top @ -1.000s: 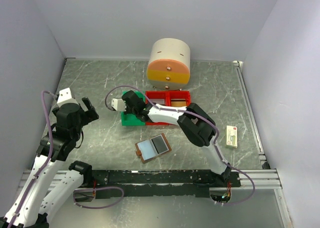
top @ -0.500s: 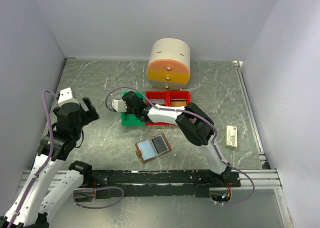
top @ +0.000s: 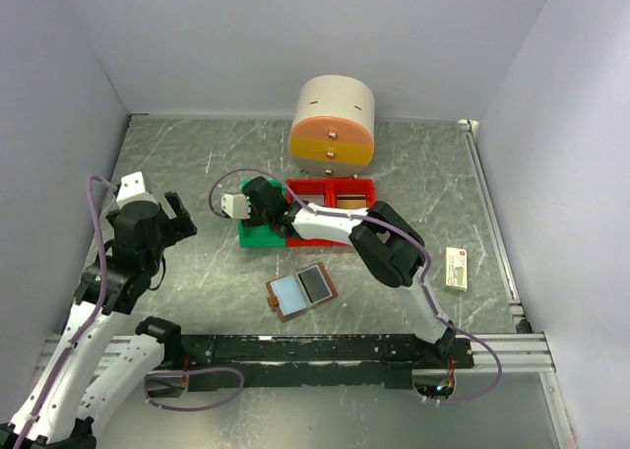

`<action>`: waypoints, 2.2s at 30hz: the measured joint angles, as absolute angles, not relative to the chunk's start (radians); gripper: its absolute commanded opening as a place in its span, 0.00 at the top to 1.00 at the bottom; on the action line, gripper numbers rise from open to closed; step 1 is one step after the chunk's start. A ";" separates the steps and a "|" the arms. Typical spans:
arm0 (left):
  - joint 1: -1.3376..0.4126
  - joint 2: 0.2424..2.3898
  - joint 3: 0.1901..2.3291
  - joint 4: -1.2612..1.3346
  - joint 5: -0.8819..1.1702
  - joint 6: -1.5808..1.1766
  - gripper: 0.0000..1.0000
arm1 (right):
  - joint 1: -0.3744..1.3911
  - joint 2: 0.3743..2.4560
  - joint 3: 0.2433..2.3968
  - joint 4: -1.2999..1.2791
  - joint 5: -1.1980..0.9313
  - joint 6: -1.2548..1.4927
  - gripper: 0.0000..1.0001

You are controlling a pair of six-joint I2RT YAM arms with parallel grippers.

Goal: Take the credit cards out of the card holder

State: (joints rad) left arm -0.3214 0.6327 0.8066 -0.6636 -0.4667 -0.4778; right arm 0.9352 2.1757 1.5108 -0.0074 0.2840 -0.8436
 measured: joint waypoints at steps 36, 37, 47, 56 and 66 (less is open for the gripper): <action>-0.321 0.704 0.804 -0.649 -0.376 -0.442 0.00 | 0.786 1.406 0.846 0.284 0.178 0.102 0.31; -0.321 0.708 0.803 -0.646 -0.364 -0.437 0.00 | 0.769 1.391 0.824 0.271 0.167 0.171 0.32; -0.321 0.839 0.783 -0.582 -0.107 -0.403 0.09 | 0.739 1.279 0.558 0.211 -0.048 0.585 0.38; -0.480 0.881 0.590 -0.322 0.253 -0.619 0.14 | 0.739 1.259 0.536 0.112 -0.157 0.582 0.51; -0.850 1.102 0.587 -0.118 0.189 -0.809 0.27 | 0.716 1.290 0.524 0.100 -0.301 0.532 0.64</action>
State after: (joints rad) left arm -0.8501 1.1015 0.5869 -0.1181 0.1886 -0.8093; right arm 0.7158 1.2896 0.5240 0.0998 -0.3008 0.5323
